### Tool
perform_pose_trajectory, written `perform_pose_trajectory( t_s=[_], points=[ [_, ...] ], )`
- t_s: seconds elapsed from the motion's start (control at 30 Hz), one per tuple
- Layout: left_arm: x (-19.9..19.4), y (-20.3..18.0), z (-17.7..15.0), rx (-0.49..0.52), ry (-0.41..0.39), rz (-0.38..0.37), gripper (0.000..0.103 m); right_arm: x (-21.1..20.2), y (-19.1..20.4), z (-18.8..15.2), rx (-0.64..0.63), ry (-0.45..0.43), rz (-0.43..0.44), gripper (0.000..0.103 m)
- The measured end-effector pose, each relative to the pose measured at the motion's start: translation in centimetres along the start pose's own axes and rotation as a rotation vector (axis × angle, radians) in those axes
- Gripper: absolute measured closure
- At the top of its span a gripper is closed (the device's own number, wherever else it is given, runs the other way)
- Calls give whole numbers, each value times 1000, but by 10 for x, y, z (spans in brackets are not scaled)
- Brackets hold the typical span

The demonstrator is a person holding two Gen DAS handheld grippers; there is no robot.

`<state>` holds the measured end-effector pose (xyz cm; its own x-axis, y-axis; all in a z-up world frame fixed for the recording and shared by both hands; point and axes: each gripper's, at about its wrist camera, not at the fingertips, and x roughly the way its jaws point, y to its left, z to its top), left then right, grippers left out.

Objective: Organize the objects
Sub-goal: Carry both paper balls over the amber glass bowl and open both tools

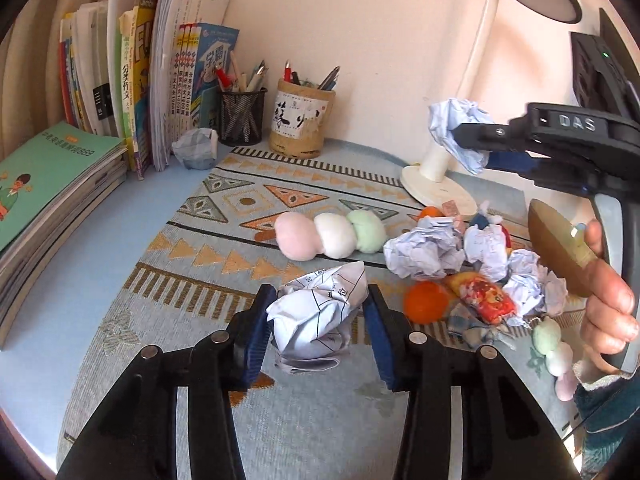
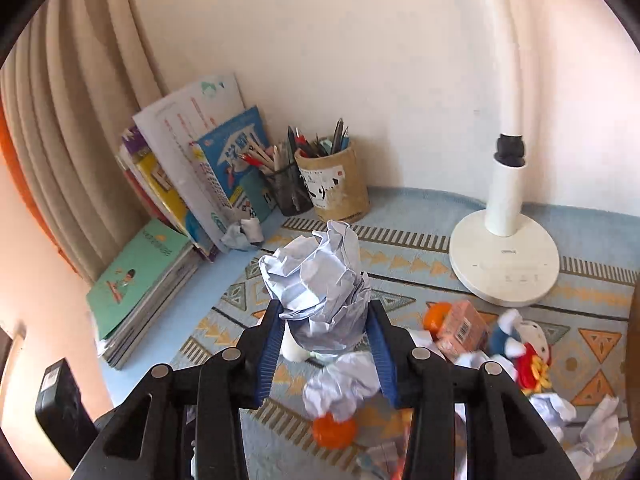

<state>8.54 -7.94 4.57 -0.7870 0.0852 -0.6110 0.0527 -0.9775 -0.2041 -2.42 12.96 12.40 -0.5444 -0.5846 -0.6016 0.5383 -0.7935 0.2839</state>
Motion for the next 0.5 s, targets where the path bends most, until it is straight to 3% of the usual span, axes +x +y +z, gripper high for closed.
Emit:
perform_pose_trajectory(
  t_s=[0.07,0.23,0.43,0.5],
  points=[
    [-4,-17,-5,28,-2,-29,61,-37,-17,-29,20,-17,-35,63],
    [2,-65,-17,95,43,-130,61,-98,-62,-98,99,36,-241,63],
    [3,-118,-32,194,56,-161,61,-107,-113,-152,181,180,-480,63],
    [2,-128,-36,224,60,-156,61,-109,-133,-163,200,211,-511,63]
  ],
)
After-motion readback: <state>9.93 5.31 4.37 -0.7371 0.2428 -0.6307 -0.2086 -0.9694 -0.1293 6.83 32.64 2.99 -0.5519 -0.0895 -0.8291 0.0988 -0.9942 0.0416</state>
